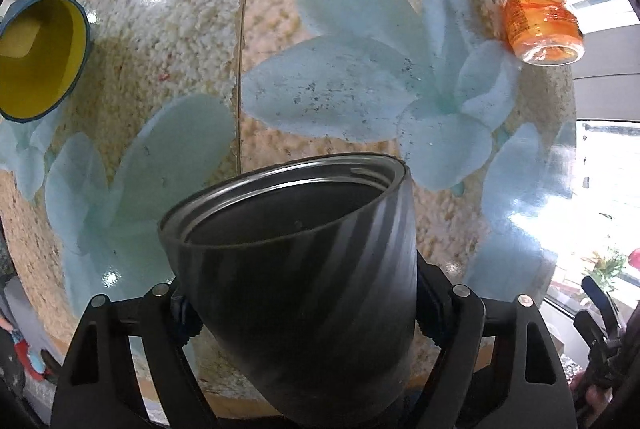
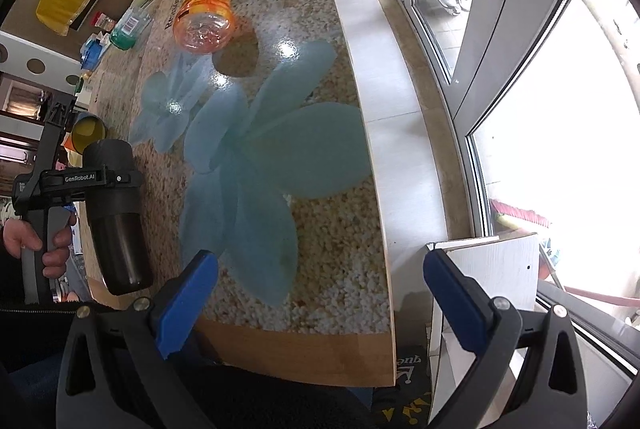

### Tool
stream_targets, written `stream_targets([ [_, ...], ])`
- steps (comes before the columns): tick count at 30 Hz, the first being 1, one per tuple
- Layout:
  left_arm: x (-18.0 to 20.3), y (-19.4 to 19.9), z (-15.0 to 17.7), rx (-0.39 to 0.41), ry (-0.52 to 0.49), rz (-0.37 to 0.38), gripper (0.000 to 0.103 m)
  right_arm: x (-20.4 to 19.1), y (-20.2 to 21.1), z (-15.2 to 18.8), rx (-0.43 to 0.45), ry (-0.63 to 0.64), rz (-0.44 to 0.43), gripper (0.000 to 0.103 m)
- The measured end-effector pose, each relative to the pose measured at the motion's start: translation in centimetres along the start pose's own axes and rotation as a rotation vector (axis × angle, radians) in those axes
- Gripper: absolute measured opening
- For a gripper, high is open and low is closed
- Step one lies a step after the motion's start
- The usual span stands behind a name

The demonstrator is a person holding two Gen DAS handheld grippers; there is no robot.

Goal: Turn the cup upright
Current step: 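Bring the left gripper to the upright tumbler and grasp its rim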

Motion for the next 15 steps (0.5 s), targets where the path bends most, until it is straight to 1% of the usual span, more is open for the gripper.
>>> stream_targets([
  [1,0.0,0.9,-0.3,0.006,0.002,0.006,0.085,0.0,0.1,0.0,0.003,0.0,0.0,0.103],
  [4,-0.5,1.9,0.2,0.027,0.012,0.007,0.085,-0.2,0.2,0.1,0.008,-0.003,-0.003,0.103],
  [8,-0.5,3.8,0.6,0.07,0.015,0.019,0.084,-0.2,0.0,0.3,-0.005,-0.03,-0.023,0.103],
  [9,-0.6,4.3,-0.3,0.078,0.015,0.023,0.084,-0.2,-0.1,0.4,-0.007,-0.028,-0.023,0.103],
  [15,-0.5,8.2,-0.6,0.177,0.026,0.066,0.083,-1.2,0.3,0.0,0.008,0.004,-0.032,0.103],
])
Point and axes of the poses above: each gripper's, at about its wrist camera, not at the fingertips, and y roughly against the way its jaws point, x to its right, z to its underside, the point moved 2 cm from there along -y, roughly the way its jaws point, and after that the axes turned 8 degrees about x, right-handed, at the moved point
